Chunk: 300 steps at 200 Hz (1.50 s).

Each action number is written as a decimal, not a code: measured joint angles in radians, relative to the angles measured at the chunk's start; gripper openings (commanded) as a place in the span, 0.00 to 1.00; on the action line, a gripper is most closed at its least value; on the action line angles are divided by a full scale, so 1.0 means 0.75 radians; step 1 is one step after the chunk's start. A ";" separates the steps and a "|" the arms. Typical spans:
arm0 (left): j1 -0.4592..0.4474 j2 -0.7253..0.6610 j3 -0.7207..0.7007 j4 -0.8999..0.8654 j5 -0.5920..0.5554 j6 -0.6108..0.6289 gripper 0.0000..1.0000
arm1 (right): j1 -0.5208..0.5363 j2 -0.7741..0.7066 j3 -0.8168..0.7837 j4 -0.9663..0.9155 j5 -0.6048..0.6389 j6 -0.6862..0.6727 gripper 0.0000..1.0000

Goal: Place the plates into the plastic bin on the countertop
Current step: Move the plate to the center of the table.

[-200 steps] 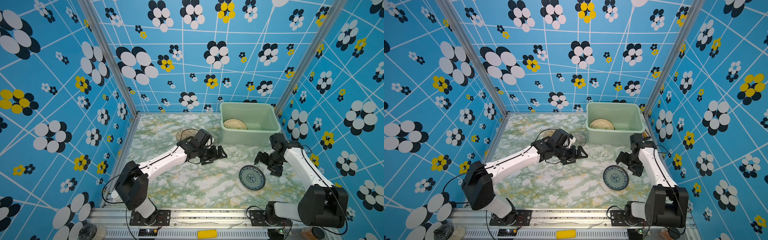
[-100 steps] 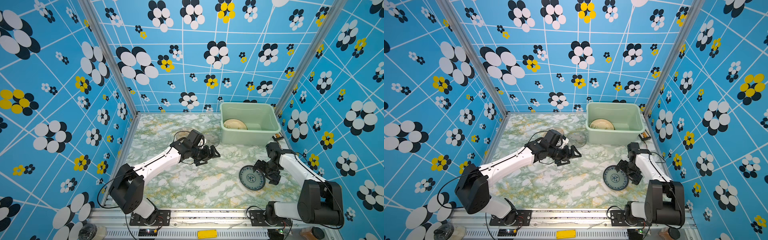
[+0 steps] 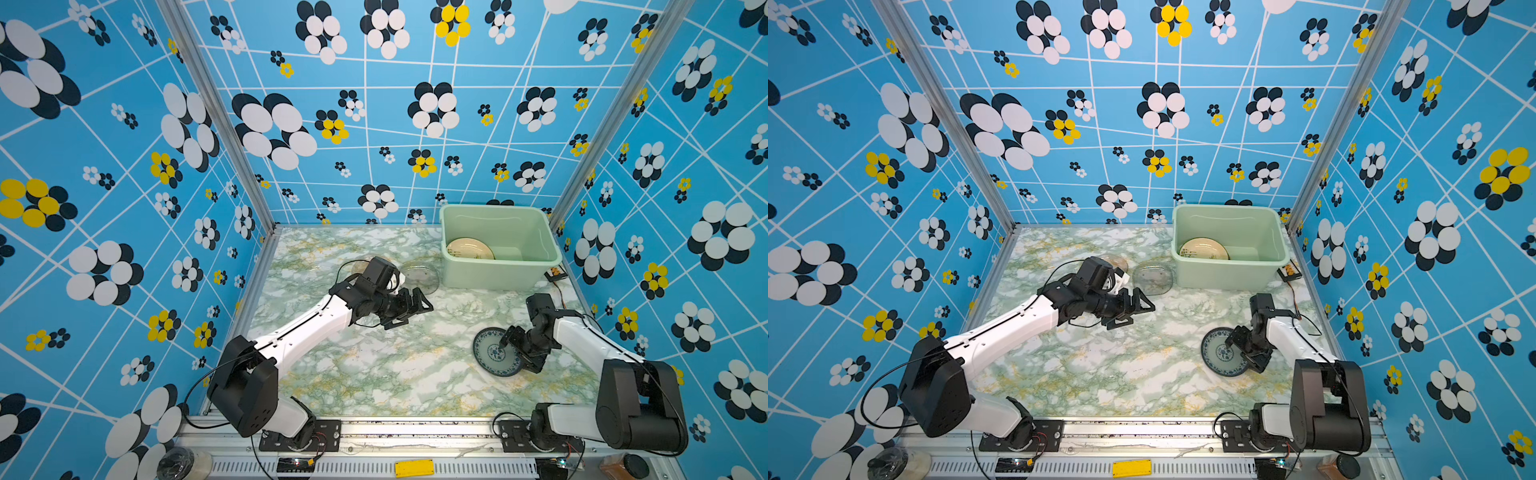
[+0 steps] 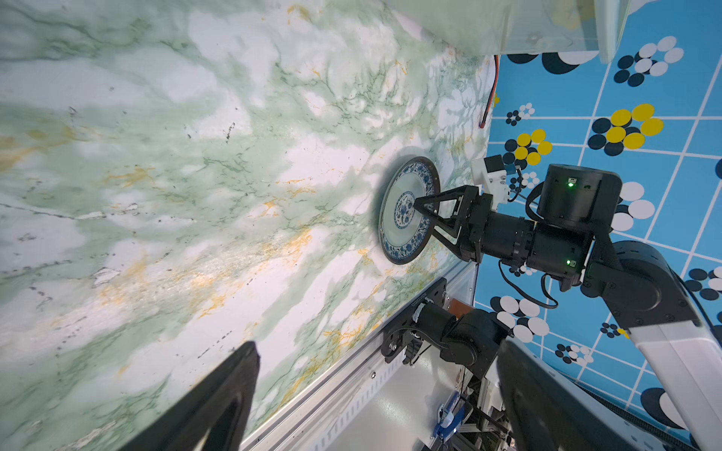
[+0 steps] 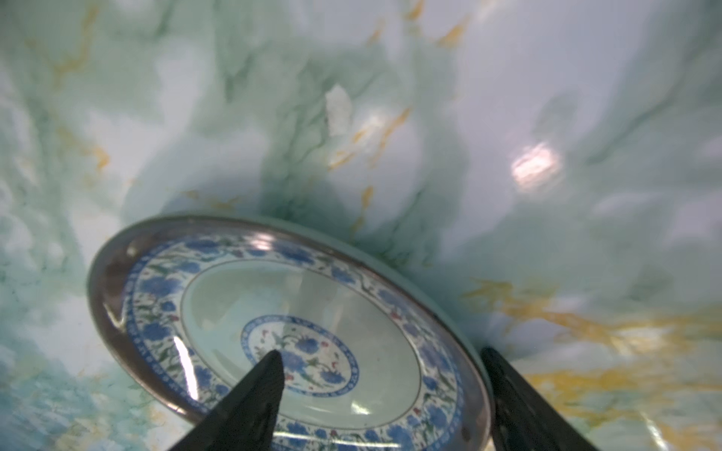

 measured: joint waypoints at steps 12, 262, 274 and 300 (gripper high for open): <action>0.037 -0.020 0.000 -0.020 0.002 0.033 0.96 | 0.048 0.000 0.000 0.017 -0.019 0.000 0.79; -0.004 0.216 -0.108 0.270 0.078 0.408 0.94 | 0.202 0.077 0.125 0.235 -0.201 -0.233 0.71; -0.004 0.245 -0.114 0.324 0.096 0.406 0.94 | 0.183 0.092 0.124 0.255 -0.241 -0.251 0.71; -0.005 0.303 -0.156 0.452 0.127 0.378 0.94 | 0.133 0.139 0.111 0.313 -0.328 -0.276 0.71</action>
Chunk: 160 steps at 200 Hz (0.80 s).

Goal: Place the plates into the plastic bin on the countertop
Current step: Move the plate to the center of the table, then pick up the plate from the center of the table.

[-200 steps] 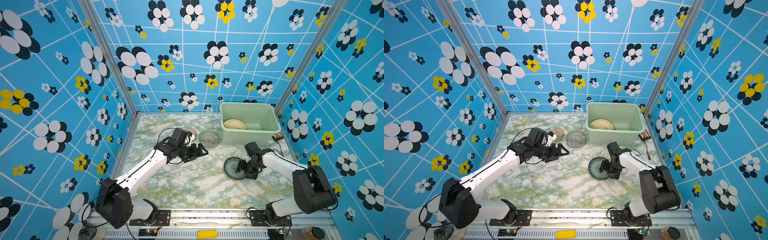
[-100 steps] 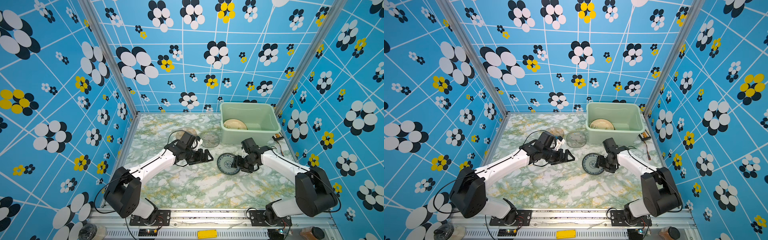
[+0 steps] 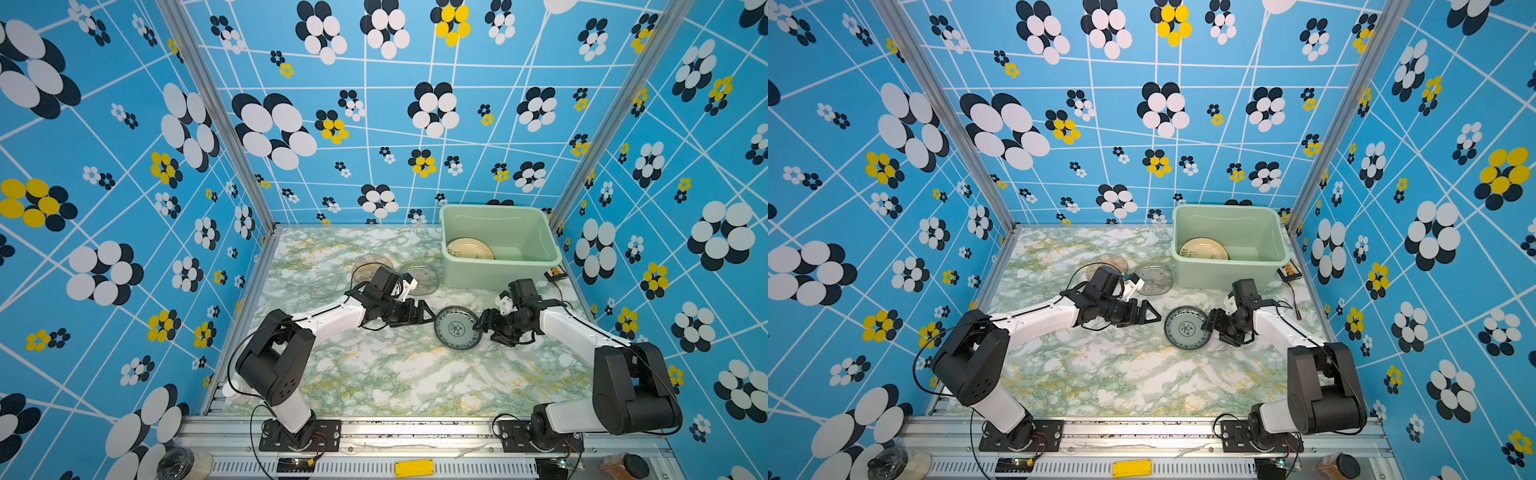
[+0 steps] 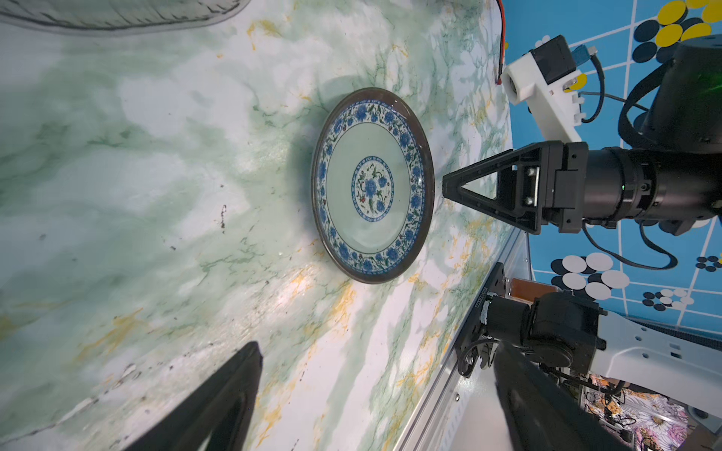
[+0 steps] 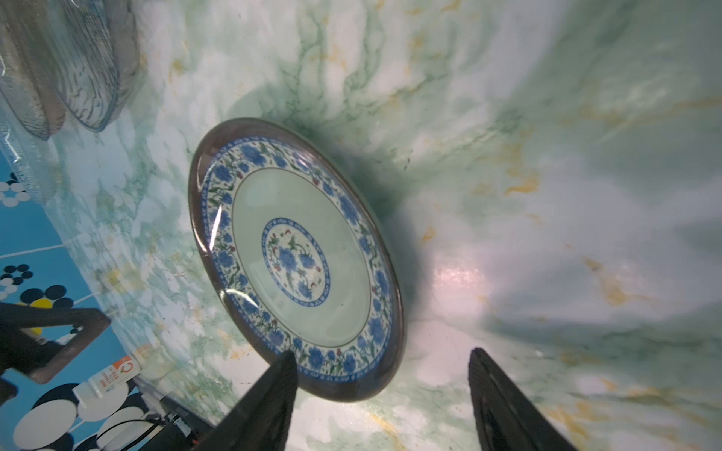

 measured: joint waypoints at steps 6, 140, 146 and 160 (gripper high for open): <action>-0.002 0.017 -0.004 0.024 0.008 -0.007 0.94 | -0.013 0.016 -0.002 0.010 -0.016 -0.005 0.71; -0.107 0.304 0.042 0.289 0.148 -0.117 0.97 | -0.050 0.214 -0.006 0.299 -0.350 -0.013 0.69; -0.109 0.310 0.048 0.295 0.149 -0.122 0.97 | -0.050 0.217 -0.007 0.305 -0.355 -0.013 0.69; -0.117 0.319 0.060 0.309 0.150 -0.134 0.97 | -0.050 0.220 -0.010 0.317 -0.364 -0.013 0.67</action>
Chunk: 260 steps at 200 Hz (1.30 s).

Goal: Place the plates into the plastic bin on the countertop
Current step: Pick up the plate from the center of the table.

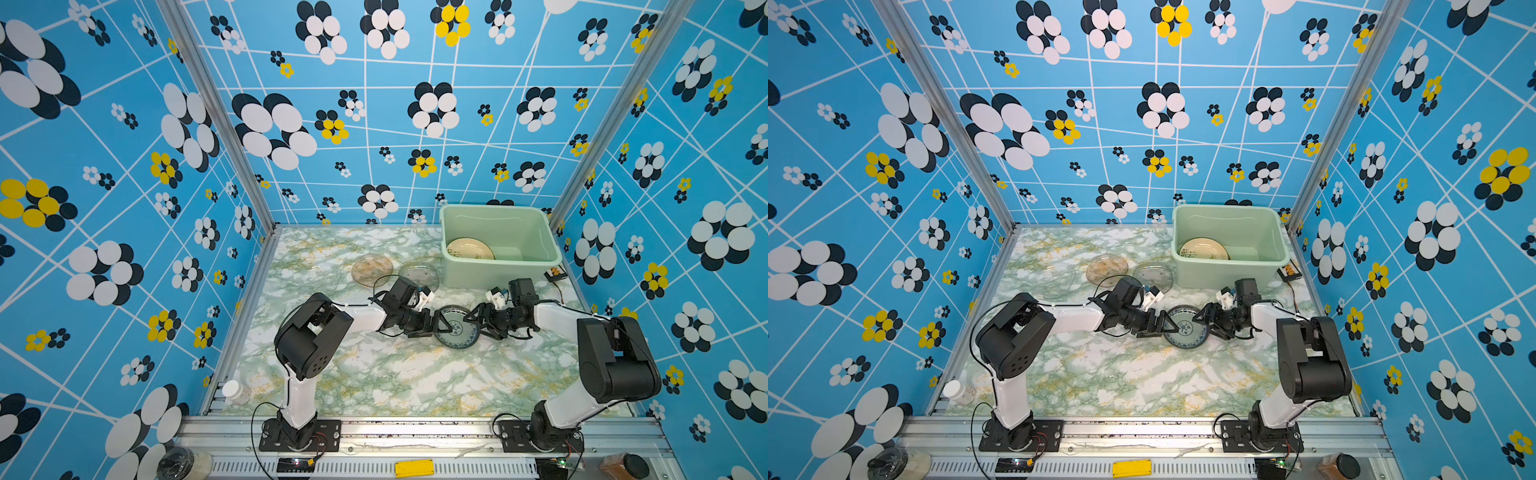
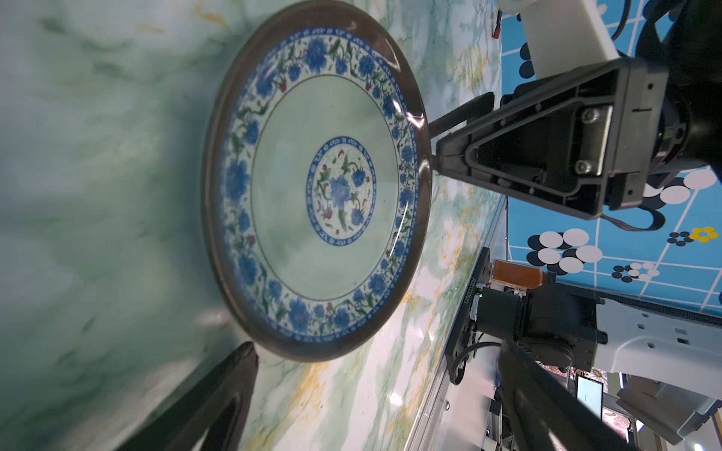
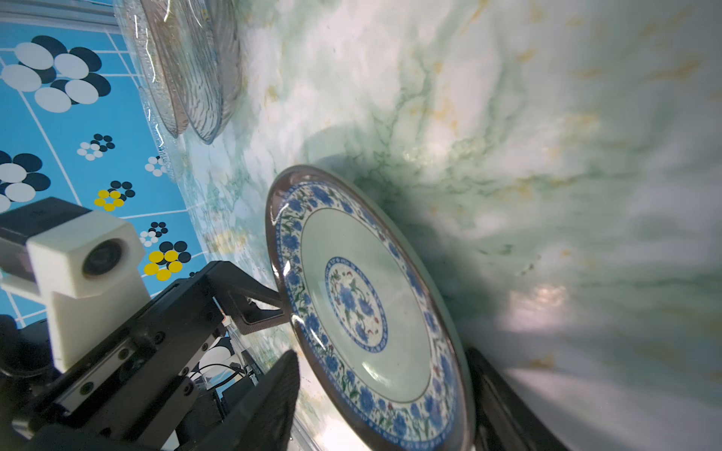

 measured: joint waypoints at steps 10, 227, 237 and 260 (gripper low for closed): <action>-0.008 0.005 0.006 0.007 0.001 -0.007 0.97 | -0.001 0.000 -0.005 0.009 -0.005 -0.002 0.65; -0.049 0.059 0.053 0.002 0.004 -0.033 0.96 | -0.004 -0.077 -0.079 0.107 -0.031 0.107 0.27; -0.051 0.060 0.057 -0.004 0.004 -0.033 0.95 | -0.003 -0.077 -0.079 0.111 -0.031 0.114 0.26; -0.054 0.060 0.061 -0.006 0.005 -0.033 0.96 | 0.009 -0.077 -0.079 0.133 -0.030 0.140 0.20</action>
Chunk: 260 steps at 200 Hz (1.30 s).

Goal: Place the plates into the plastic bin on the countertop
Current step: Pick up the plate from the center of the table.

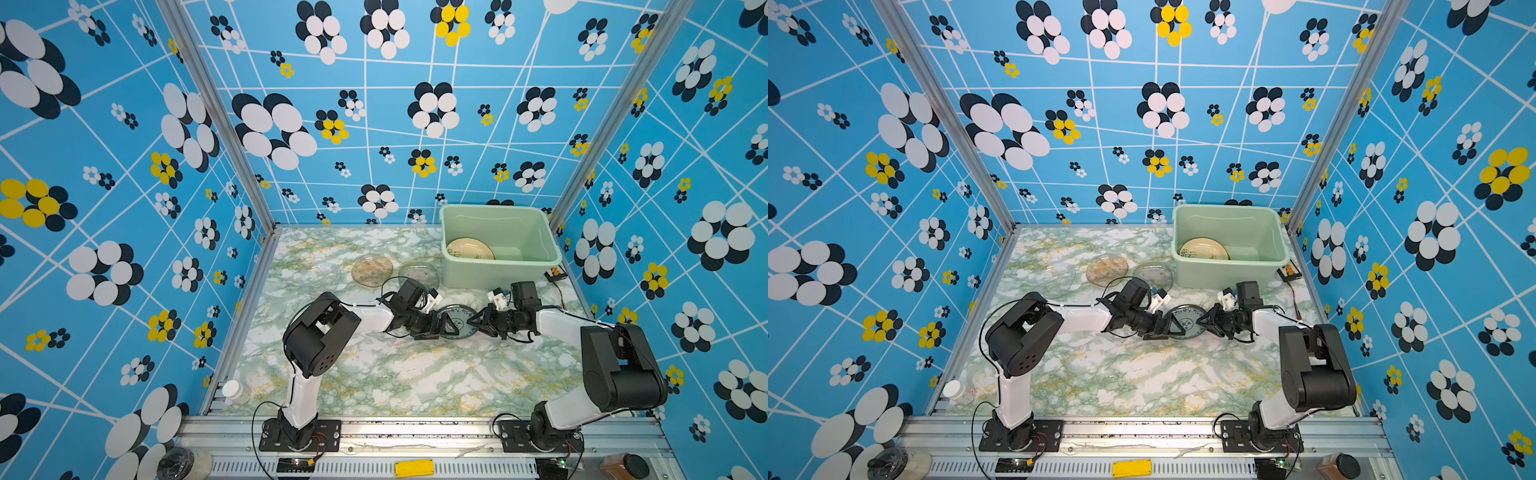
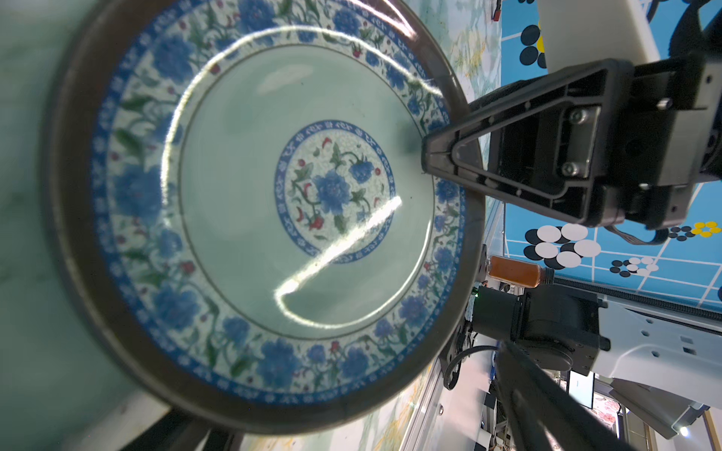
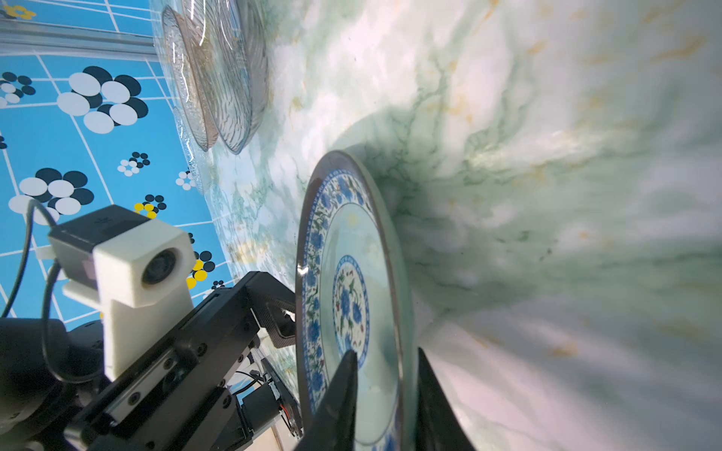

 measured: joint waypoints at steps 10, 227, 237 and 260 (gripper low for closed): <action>-0.001 0.002 0.001 0.000 0.003 0.000 0.95 | 0.005 0.000 0.000 0.006 0.000 0.004 0.17; 0.231 -0.829 -0.139 -0.274 -0.329 0.291 0.99 | 0.011 -0.455 0.789 -0.978 0.339 -0.023 0.00; 0.266 -0.931 -0.155 -0.279 -0.373 0.319 0.99 | 0.011 -0.418 0.892 -1.006 0.346 -0.016 0.00; 0.342 -1.125 -0.188 -0.286 -0.450 0.387 0.99 | 0.011 -0.288 1.125 -1.038 0.360 0.012 0.00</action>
